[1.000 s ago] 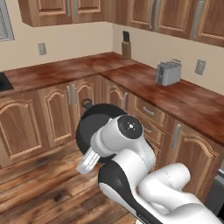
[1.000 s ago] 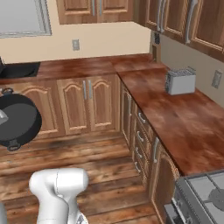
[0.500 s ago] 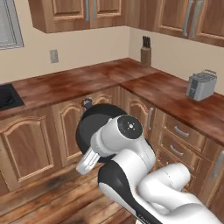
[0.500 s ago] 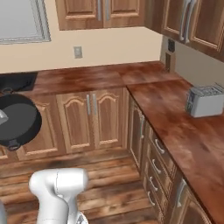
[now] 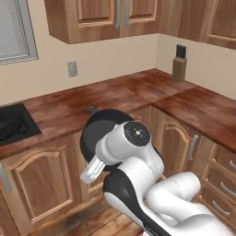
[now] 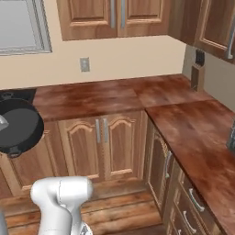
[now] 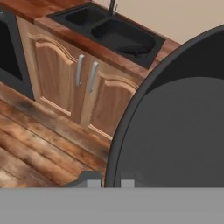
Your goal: Move the pot and pan from the stove into the sink.
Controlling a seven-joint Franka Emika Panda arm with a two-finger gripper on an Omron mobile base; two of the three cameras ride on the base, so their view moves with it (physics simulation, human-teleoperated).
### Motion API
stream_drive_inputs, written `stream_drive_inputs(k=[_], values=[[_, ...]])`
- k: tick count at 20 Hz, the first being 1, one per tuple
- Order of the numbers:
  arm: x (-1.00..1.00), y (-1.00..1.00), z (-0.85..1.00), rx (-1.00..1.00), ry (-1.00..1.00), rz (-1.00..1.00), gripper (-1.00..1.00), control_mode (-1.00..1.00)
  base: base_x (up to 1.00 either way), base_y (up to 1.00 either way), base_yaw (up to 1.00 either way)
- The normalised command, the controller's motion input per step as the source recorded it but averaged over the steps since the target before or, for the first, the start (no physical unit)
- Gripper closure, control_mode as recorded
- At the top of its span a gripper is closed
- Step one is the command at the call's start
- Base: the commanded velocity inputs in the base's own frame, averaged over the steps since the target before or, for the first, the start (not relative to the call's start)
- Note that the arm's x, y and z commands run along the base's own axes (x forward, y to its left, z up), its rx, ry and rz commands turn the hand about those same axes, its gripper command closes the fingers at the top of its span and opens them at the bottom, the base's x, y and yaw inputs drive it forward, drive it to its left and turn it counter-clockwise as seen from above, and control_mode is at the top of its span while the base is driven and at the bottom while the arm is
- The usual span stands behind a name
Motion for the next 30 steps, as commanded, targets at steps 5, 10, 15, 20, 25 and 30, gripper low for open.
stream_drive_inputs(k=[5, 10, 15, 20, 25, 30], values=[[0.00, 0.00, 0.00, 0.00, 0.00, 0.00, 1.00, 1.00, 0.61, 0.75, 0.03], [0.00, 0.00, 0.00, 0.00, 0.00, 0.00, 1.00, 1.00, 0.43, 0.86, 0.04], [0.00, 0.00, 0.00, 0.00, 0.00, 0.00, 1.00, 1.00, 0.17, 0.81, 0.06], [0.00, 0.00, 0.00, 0.00, 0.00, 0.00, 1.00, 1.00, 0.32, 0.48, 0.03], [0.00, 0.00, 0.00, 0.00, 0.00, 0.00, 1.00, 1.00, 0.74, 0.24, 0.00], [0.33, 0.11, 0.00, -0.01, 0.00, 0.00, 1.00, -1.00, 0.53, 0.08, 0.00]])
